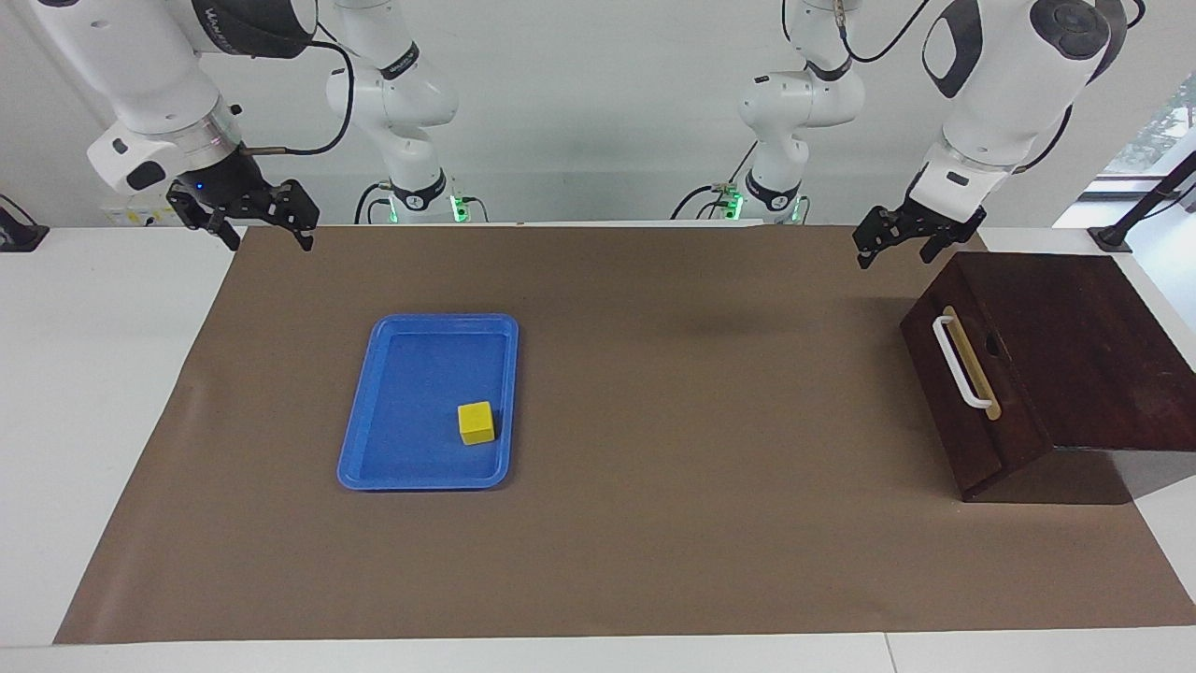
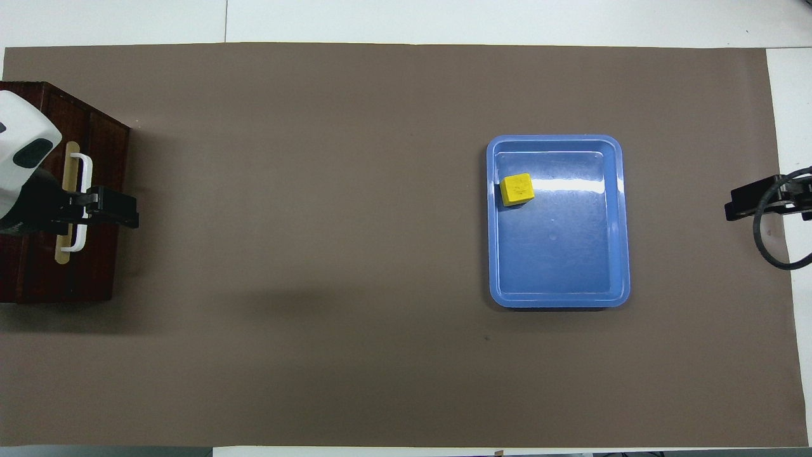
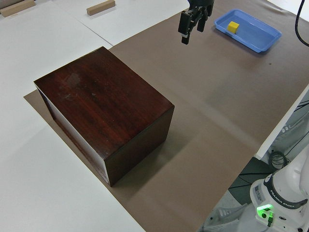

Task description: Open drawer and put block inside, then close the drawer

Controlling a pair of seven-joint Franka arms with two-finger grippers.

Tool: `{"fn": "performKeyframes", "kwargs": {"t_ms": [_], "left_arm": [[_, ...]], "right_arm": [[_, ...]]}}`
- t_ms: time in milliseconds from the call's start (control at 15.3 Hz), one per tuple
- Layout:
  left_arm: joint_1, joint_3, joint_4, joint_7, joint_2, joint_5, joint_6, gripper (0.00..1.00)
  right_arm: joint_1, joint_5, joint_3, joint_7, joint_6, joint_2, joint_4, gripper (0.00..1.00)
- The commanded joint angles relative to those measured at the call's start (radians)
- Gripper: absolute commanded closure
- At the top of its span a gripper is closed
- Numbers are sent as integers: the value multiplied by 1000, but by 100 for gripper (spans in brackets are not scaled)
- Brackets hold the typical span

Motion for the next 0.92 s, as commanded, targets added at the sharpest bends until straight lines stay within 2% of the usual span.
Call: {"fn": "performKeyframes", "kwargs": {"t_ms": [0,589,851], "left_arm": [[4,-1,-8,7,-12,14,9,0],[4,-1,-8,7,-12,14,9,0],[4,-1,-8,7,-12,14,9,0]], "right_arm": [[-18,-18,14,-25,2,7,11,0],[-15,-15,13,-14,11,5,8,0],[-21,68,10,244,17,-1,-36,0]]}}
